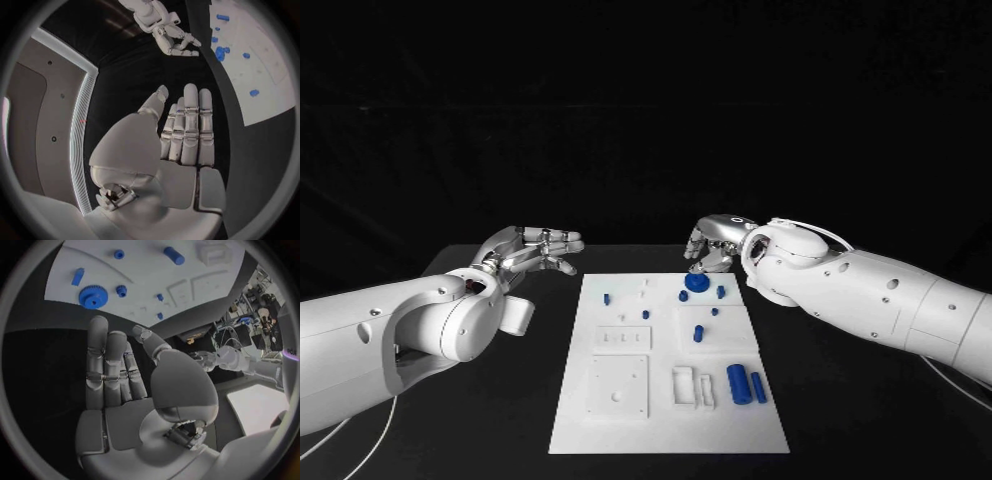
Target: Assemble the parts on the task board
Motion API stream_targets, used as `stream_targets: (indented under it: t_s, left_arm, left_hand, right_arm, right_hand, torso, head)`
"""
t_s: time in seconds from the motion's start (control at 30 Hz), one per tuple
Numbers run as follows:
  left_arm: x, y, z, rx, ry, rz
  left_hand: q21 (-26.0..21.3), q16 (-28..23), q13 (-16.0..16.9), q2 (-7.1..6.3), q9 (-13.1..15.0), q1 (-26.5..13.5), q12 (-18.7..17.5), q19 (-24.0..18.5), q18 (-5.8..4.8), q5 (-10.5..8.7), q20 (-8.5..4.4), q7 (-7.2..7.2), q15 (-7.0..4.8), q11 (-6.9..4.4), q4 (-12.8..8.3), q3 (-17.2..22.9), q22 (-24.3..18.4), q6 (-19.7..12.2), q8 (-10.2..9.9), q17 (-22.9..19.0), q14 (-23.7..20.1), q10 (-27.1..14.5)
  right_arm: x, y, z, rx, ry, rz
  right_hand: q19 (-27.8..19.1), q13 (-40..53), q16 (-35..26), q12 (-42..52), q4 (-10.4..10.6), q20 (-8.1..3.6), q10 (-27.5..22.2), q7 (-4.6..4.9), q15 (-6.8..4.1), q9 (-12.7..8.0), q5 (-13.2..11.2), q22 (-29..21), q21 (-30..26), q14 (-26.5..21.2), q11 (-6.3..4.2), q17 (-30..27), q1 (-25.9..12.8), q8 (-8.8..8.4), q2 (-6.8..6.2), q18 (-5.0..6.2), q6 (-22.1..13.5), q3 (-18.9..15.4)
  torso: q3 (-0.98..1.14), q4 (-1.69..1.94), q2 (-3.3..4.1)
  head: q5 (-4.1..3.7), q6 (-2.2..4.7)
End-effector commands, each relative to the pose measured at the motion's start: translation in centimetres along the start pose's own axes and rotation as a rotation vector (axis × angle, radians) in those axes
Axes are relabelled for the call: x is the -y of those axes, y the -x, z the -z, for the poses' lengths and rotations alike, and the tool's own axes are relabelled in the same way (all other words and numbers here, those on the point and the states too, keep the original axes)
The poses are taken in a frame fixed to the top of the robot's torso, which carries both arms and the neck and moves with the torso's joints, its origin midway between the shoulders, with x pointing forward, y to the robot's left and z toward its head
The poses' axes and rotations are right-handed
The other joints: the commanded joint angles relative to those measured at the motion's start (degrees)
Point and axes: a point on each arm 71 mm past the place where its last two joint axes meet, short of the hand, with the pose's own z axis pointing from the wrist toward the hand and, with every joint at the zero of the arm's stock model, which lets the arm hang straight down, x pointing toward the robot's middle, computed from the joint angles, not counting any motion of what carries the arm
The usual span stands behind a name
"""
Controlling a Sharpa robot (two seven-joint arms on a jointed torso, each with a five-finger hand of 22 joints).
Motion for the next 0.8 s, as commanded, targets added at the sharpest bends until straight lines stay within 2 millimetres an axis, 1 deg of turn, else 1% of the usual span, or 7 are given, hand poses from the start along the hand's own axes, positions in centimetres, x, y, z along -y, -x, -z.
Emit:
stream_targets:
  t_s: [0.03, 0.07, 0.13, 0.2, 0.4, 0.63, 0.8]
  left_arm:
    - [0.5, -0.5, 0.0, -0.04, -0.015, 0.001]
    - [0.6, -0.6, 0.0, -0.042, -0.016, 0.002]
    - [0.8, -0.7, 0.1, -0.047, -0.019, 0.003]
    - [1.0, -0.8, 0.1, -0.052, -0.021, 0.004]
    - [1.2, -1.1, 0.1, -0.062, -0.021, 0.006]
    - [1.2, -1.1, 0.0, -0.064, -0.021, 0.005]
    - [1.2, -1.0, 0.0, -0.062, -0.02, 0.004]
  left_hand:
    - [0.41, 0.52, 0.06, 0.12, 0.07, -0.5, -0.16, -0.34, 0.58, -0.11, -0.05, 0.14, 0.01, -0.02, -0.41, -0.16, 0.17, -0.17, -0.27, -0.35, -0.46, -0.41]
    - [0.61, 0.65, 0.06, 0.15, 0.07, -0.55, -0.16, -0.24, 0.65, -0.1, -0.06, 0.15, 0.02, 0.0, -0.43, -0.22, 0.26, -0.18, -0.27, -0.46, -0.48, -0.48]
    - [0.78, 0.79, 0.05, 0.19, 0.07, -0.58, -0.18, -0.25, 0.7, -0.11, -0.04, 0.15, 0.02, 0.02, -0.46, -0.29, 0.33, -0.2, -0.26, -0.58, -0.5, -0.52]
    - [0.79, 0.8, 0.05, 0.19, 0.07, -0.59, -0.18, -0.25, 0.7, -0.12, -0.04, 0.15, 0.02, 0.02, -0.46, -0.29, 0.33, -0.2, -0.26, -0.59, -0.5, -0.52]
    - [1.29, 1.32, 0.06, 0.3, 0.06, -0.6, -0.17, -0.56, 0.82, -0.14, 0.05, 0.16, 0.06, 0.05, -0.62, -0.63, 0.49, -0.18, -0.28, -1.11, -0.72, -0.65]
    - [1.32, 1.36, 0.06, 0.32, 0.07, -0.65, -0.18, -0.59, 0.8, -0.21, 0.07, 0.18, 0.09, 0.1, -0.61, -0.74, 0.45, -0.24, -0.27, -1.24, -0.74, -0.82]
    - [1.32, 1.36, 0.06, 0.32, 0.07, -0.65, -0.18, -0.59, 0.8, -0.21, 0.07, 0.18, 0.09, 0.1, -0.61, -0.74, 0.45, -0.24, -0.27, -1.24, -0.74, -0.82]
  right_arm:
    - [0.1, -0.4, -0.1, -0.051, -0.035, 0.145]
    - [0.0, -0.4, -0.2, -0.052, -0.036, 0.154]
    - [0.0, -0.5, -0.3, -0.056, -0.04, 0.173]
    - [0.0, -0.7, -0.4, -0.061, -0.043, 0.188]
    - [-0.1, -1.2, -0.4, -0.077, -0.041, 0.211]
    - [-0.3, -1.9, -0.4, -0.097, -0.036, 0.221]
    - [-0.4, -2.3, -0.4, -0.103, -0.032, 0.229]
  right_hand:
    - [0.1, 0.05, 0.38, 0.23, 0.35, 0.39, -0.35, -0.29, 0.32, 0.05, -0.44, 0.67, 0.23, -0.16, 0.03, -0.29, 0.09, 0.16, -0.67, 0.46, -0.06, 0.53]
    - [0.02, 0.05, 0.42, 0.24, 0.41, 0.36, -0.28, -0.31, 0.29, 0.07, -0.4, 0.96, 0.11, -0.24, 0.02, -0.42, 0.11, 0.21, -0.76, 0.5, 0.01, 0.72]
    - [-0.01, 0.05, 0.5, 0.25, 0.42, 0.38, -0.23, -0.37, 0.28, 0.08, -0.63, 1.29, 0.0, -0.28, -0.01, -0.53, 0.19, 0.22, -0.86, 0.5, 0.17, 1.04]
    - [0.07, 0.05, 0.73, 0.24, 0.55, 0.36, -0.17, -0.37, 0.28, 0.07, -0.76, 2.04, -0.23, -0.29, -0.02, -0.71, 0.2, 0.21, -1.07, 0.52, 0.25, 1.61]
    - [0.24, 0.04, 1.27, 0.2, 0.91, 0.37, -0.07, -0.42, 0.22, 0.07, -1.04, 4.77, -1.53, -0.45, -0.02, -1.11, 0.22, 0.15, -1.43, 0.59, 0.42, 2.43]
    - [0.72, 0.06, 1.58, 0.26, 0.92, 0.39, -0.01, -0.47, 0.31, 0.07, -1.08, 7.15, -3.02, -0.49, -0.07, -1.2, 0.32, 0.22, -1.43, 0.56, 0.56, 2.78]
    - [0.79, 0.05, 1.59, 0.25, 0.85, 0.39, -0.02, -0.46, 0.29, 0.08, -0.96, 7.88, -3.53, -0.46, -0.06, -1.25, 0.31, 0.22, -1.51, 0.57, 0.58, 2.92]
  torso:
    - [0.13, 0.89, 0.71]
    - [0.15, 0.98, 0.81]
    - [0.22, 1.1, 0.99]
    - [0.29, 1.39, 1.21]
    - [0.41, 1.72, 1.59]
    - [0.49, 1.96, 1.98]
    - [0.6, 1.93, 2.29]
  head:
    - [-0.58, 0.24]
    - [-0.66, 0.45]
    - [-0.72, 0.38]
    - [-0.98, 0.41]
    - [-1.27, 0.45]
    - [-1.51, 0.45]
    - [-1.62, 0.64]
